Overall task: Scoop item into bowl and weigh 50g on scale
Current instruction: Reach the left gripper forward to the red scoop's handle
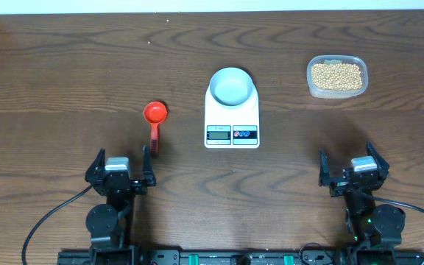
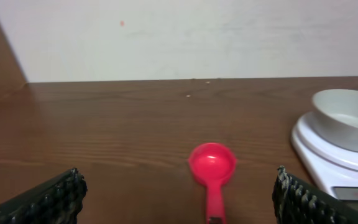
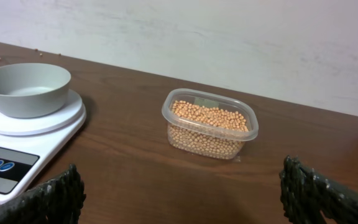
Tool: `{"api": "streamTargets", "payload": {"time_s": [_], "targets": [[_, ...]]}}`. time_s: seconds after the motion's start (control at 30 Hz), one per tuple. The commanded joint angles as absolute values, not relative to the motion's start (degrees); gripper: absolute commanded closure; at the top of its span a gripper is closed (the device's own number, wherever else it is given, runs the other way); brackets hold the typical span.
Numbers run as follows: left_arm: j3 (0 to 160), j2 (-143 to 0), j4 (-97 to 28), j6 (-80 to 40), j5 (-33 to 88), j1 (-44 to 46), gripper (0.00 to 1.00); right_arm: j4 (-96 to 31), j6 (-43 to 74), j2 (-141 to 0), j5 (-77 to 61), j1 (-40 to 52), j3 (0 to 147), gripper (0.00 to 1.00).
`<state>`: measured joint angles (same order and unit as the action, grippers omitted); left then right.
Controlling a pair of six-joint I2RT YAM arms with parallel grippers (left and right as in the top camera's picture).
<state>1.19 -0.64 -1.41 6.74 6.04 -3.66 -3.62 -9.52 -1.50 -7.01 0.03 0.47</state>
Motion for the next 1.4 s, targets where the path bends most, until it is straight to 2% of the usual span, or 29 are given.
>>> {"api": "streamTargets", "payload": {"time_s": [0.0, 0.27, 0.7, 1.1, 1.37], "targets": [[0.32, -1.28, -2.09, 5.78, 13.08, -3.84, 0.02, -3.84, -9.91, -1.78, -6.76, 0.51, 0.32, 0.01], [5.87, -8.93, 0.54, 6.26, 14.39, -3.84, 0.02, -3.81, -9.91, -1.78, -6.74, 0.51, 0.32, 0.01], [27.79, -40.58, -0.82, 6.81, 20.62, -3.84, 0.02, -3.81, -9.91, -1.78, -6.74, 0.51, 0.32, 0.01], [53.47, -70.32, -17.61, 8.14, 21.45, -3.84, 0.02, -3.81, -9.91, -1.78, -6.74, 0.51, 0.32, 0.01], [64.99, -87.37, -27.66, 10.48, 21.43, -3.86, 0.02, -3.81, -9.91, -1.78, -6.74, 0.51, 0.32, 0.01]]}}
